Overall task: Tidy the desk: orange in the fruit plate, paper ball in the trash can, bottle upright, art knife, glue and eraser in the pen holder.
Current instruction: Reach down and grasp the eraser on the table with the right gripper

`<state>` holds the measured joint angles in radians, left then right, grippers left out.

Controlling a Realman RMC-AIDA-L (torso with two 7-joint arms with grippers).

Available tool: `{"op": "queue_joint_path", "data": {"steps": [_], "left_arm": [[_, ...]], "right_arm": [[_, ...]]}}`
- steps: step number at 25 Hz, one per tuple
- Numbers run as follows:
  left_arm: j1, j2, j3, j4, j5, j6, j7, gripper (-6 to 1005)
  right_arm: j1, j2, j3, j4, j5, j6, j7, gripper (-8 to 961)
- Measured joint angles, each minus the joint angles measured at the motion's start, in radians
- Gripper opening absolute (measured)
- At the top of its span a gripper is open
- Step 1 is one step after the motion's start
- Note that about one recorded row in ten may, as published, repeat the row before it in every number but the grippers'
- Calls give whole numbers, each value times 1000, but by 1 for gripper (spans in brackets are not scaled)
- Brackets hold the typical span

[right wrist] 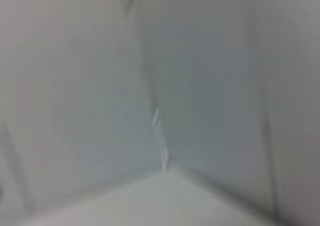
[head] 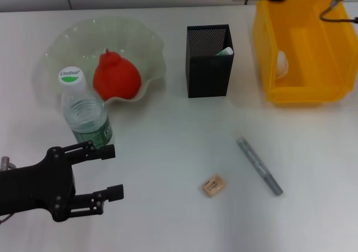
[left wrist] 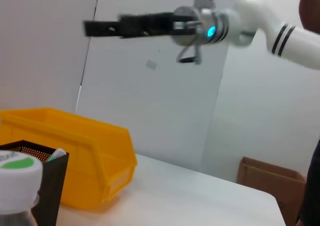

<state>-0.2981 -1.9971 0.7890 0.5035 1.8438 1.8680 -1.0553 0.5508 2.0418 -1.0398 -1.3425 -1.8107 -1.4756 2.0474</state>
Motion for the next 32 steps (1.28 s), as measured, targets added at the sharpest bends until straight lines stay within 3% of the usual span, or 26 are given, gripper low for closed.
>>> {"op": "queue_joint_path", "data": {"steps": [2, 4, 5, 7, 10, 12, 16, 20, 32], "left_arm": [[1, 0, -1, 0, 0, 2, 1, 784], [3, 2, -2, 0, 0, 2, 1, 784], [3, 3, -2, 0, 0, 2, -3, 784], [3, 4, -2, 0, 0, 2, -3, 784], [4, 8, -1, 1, 0, 2, -6, 784], [4, 11, -1, 0, 0, 2, -6, 784], [0, 10, -2, 0, 0, 2, -7, 784], [-5, 7, 4, -2, 0, 3, -7, 784], [-8, 3, -3, -4, 0, -4, -8, 784]], "right_arm": [[22, -5, 6, -67, -72, -70, 65, 784], [75, -12, 10, -161, -190, -205, 164, 784], [142, -15, 6, -217, -302, -337, 241, 784], [173, -14, -1, -232, -355, -399, 266, 785], [249, 9, -96, -236, -522, -517, 302, 785], [260, 18, -135, -229, -560, -521, 304, 784], [276, 42, -334, -160, -649, -495, 317, 784], [275, 44, -542, -58, -653, -374, 329, 785], [262, 48, -769, 20, -648, -183, 356, 782]]}}
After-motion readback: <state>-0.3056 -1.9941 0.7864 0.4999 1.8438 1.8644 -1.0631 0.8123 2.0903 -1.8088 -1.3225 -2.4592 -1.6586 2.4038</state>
